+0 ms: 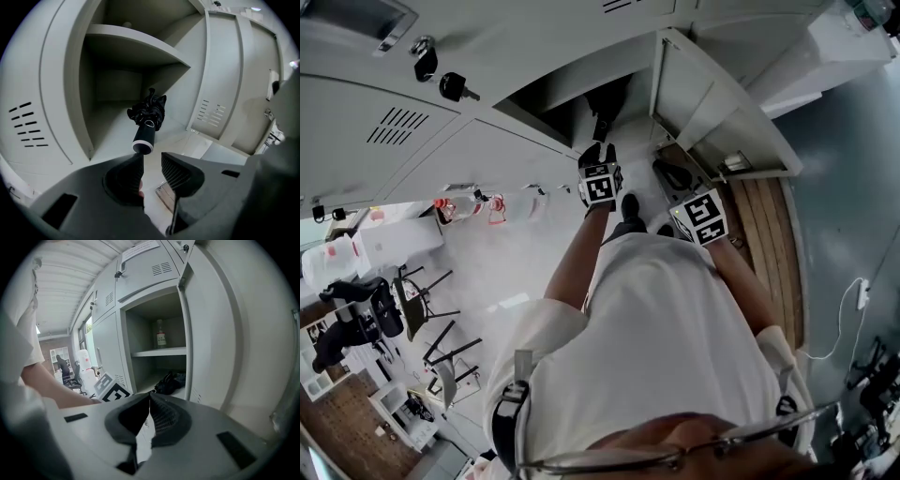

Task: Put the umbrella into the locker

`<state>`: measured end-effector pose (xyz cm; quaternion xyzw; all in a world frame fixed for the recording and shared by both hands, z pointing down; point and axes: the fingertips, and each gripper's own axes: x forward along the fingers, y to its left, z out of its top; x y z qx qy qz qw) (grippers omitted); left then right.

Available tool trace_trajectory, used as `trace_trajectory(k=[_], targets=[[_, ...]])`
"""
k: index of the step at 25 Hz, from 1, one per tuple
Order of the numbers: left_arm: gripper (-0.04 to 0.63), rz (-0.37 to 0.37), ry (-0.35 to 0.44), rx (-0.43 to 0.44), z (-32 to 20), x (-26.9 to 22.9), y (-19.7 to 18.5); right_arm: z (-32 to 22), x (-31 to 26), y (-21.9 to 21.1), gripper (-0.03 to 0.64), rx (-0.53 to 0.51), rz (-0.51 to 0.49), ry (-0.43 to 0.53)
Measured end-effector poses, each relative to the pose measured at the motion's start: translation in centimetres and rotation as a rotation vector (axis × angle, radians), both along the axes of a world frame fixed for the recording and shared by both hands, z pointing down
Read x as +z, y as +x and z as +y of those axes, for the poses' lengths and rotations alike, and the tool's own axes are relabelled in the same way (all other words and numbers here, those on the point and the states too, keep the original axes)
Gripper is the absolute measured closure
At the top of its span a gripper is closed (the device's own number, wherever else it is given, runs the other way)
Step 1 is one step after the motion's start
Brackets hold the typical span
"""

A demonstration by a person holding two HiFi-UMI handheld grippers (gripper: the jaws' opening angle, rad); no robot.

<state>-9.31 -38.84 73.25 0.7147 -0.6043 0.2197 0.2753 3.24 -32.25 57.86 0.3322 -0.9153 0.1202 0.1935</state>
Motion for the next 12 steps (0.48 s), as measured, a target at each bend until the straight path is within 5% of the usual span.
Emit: trace_trajectory(k=[12], targets=[[0.472, 0.088, -0.02, -0.021, -5.6, -0.7, 0.0, -1.0, -0.9, 1.5, 0.609, 0.04, 0.007, 0.022]])
